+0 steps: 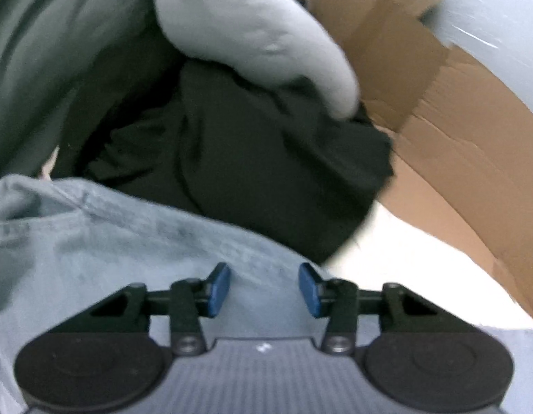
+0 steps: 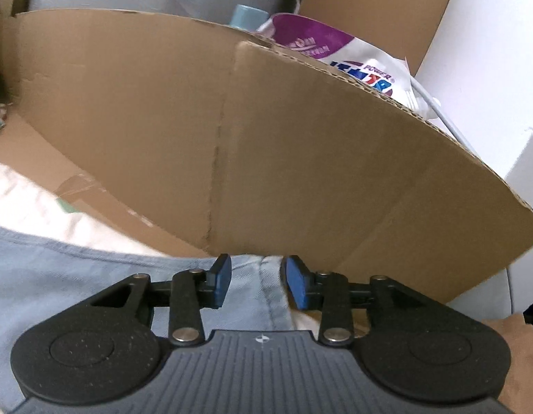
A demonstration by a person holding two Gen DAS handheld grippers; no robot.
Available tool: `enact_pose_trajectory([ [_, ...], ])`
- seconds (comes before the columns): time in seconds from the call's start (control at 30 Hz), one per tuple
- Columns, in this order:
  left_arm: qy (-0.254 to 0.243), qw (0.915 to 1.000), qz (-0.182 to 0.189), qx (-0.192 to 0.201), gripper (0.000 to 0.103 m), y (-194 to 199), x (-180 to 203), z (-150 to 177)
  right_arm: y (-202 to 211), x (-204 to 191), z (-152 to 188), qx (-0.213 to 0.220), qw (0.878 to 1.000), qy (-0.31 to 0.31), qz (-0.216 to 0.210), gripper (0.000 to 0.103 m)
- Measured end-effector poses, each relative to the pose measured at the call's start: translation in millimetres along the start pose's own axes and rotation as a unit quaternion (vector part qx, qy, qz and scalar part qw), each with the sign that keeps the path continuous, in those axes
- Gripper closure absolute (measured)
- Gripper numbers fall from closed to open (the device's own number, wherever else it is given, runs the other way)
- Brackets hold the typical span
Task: Fold clothes
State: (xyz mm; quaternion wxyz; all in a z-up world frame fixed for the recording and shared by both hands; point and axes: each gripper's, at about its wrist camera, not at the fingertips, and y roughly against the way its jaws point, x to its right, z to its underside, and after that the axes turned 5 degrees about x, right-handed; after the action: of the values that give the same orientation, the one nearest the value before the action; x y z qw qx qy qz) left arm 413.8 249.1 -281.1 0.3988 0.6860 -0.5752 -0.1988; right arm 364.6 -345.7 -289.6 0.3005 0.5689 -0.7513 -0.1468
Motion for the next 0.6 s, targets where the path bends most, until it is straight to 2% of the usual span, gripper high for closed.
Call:
enact_pose_trajectory([
  [0.13, -0.016, 0.9989, 0.036, -0.025, 0.057, 11.2, 17.5, 21.7, 12.2, -6.6, 12.9, -0.010, 1.000, -0.007, -0.012, 0.060],
  [0.33, -0.016, 0.9965, 0.063, -0.051, 0.058, 18.5, 25.8, 35.1, 46.9, 15.8, 41.6, -0.026, 0.998, -0.052, -0.002, 0.060],
  [0.53, -0.043, 0.9949, 0.069, -0.059, 0.057, 47.5, 32.3, 48.5, 68.5, 37.8, 74.6, -0.058, 0.996, -0.069, 0.015, 0.059],
  [0.6, -0.060, 0.9941, 0.067, -0.060, 0.057, 56.2, 36.9, 51.9, 71.8, 44.1, 85.7, -0.072, 0.993, -0.088, 0.018, 0.055],
])
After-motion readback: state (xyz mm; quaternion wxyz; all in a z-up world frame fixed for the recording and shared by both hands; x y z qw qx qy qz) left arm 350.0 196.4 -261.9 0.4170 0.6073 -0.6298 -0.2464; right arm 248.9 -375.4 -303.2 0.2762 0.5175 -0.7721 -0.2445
